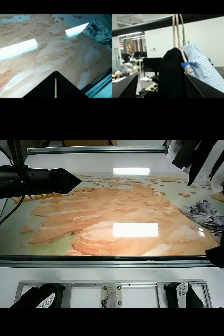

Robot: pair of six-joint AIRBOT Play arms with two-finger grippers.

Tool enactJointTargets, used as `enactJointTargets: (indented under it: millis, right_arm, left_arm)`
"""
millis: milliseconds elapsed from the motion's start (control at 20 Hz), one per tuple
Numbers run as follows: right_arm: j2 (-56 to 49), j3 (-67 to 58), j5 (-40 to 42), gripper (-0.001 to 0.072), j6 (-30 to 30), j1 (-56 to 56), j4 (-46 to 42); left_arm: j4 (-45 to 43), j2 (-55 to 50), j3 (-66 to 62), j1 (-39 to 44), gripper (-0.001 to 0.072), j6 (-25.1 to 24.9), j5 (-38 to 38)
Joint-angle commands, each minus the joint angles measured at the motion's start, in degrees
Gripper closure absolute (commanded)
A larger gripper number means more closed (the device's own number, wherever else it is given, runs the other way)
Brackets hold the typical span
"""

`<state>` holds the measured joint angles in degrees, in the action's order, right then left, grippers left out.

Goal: Fold the clothes and pants, and hang the long-sleeved shirts on hangers.

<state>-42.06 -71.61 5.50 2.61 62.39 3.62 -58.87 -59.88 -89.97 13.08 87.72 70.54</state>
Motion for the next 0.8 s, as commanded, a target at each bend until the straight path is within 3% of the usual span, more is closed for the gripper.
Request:
enactJointTargets:
  millis: [0, 150, 250, 300, 350, 550, 750]
  right_arm:
    - [3.21, 0.0, -6.19, 0.011, 6.08, 0.0, 0.02]
    - [4.28, 0.0, -28.89, 0.0111, 11.45, -0.13, 0.61]
    - [3.13, 0.07, -50.01, 0.0125, 18.71, -0.61, 1.66]
    - [2.43, 0.61, -54.27, 0.0253, 18.6, -3.72, 1.49]
    - [1.68, 1.53, -56.48, 0.0299, 18.4, -7.74, 1.36]
    - [-1.38, 6.34, -63.87, 0.0294, 18.88, -32.33, -12.28]
    - [-6.19, 10.08, -64.04, 0.0296, 25.24, -61.2, -28.7]
  left_arm:
    - [0.0, 0.02, -0.02, 0.02, 0.0688, -0.37, 0.02]
    - [0.0, 0.0, -0.02, 0.02, 0.0688, -0.37, -0.02]
    - [-0.02, -0.02, 0.0, 0.02, 0.0688, -0.37, -0.04]
    - [-0.02, -0.02, 0.0, 0.02, 0.0688, -0.37, -0.09]
    - [-0.04, 0.0, 0.33, 0.02, 0.0688, -0.37, -0.57]
    - [0.13, 1.75, 7.19, 0.04, 0.0688, -0.35, -6.84]
    - [0.55, 3.69, 14.71, 0.04, 0.0688, -0.35, -13.97]
